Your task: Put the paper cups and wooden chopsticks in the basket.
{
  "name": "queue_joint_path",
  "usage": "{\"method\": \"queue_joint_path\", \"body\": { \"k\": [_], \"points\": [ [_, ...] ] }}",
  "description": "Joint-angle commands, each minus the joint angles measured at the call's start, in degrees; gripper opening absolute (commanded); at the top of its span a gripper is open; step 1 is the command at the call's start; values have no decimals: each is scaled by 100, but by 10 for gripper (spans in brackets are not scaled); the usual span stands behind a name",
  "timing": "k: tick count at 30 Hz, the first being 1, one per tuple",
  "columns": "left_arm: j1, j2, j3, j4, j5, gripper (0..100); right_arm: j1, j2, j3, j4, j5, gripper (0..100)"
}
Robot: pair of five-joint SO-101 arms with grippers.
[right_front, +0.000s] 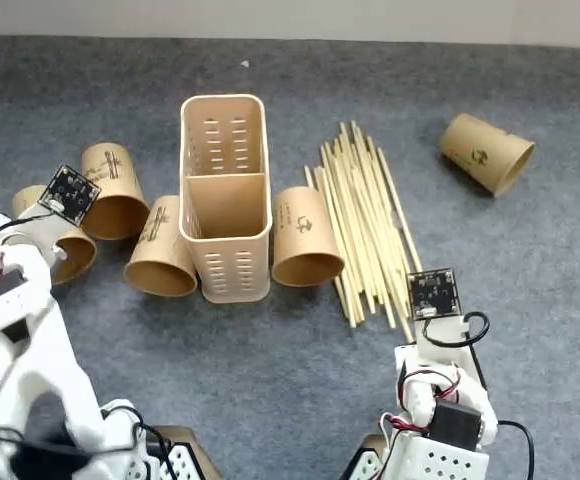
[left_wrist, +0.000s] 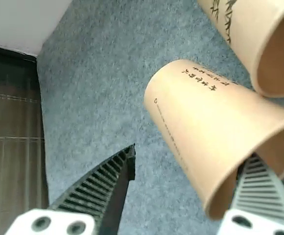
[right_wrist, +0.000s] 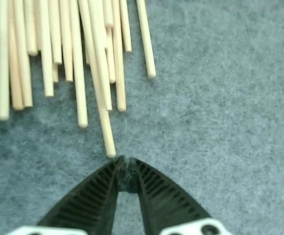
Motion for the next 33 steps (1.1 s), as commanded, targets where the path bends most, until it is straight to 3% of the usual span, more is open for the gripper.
{"method": "queue_joint_path", "body": {
  "k": [1,6,10,12,16,21,25,29,33],
  "points": [
    [-40,875,-426,-624,-18,292,40,-31,822,-101,44,6],
    [-154,1763,-1288,-607,677,120,40,-31,822,-101,44,6],
    [-127,2097,-1464,-598,738,0,40,-31,822,-101,44,6],
    [-84,2044,-1473,-352,782,7,40,-31,822,-101,44,6],
    [-92,1587,-2264,1424,1565,5,40,-31,822,-101,44,6],
    [13,1051,-5112,5688,2769,5,48,-31,822,-92,44,6],
    [699,1367,-8110,8642,3833,5,57,-31,822,-92,44,6],
    [1473,1815,-9464,8686,5020,5,66,-31,822,-84,44,6],
    [2677,2123,-9657,8659,5846,5,48,-31,822,-84,44,6]
  ]
}}
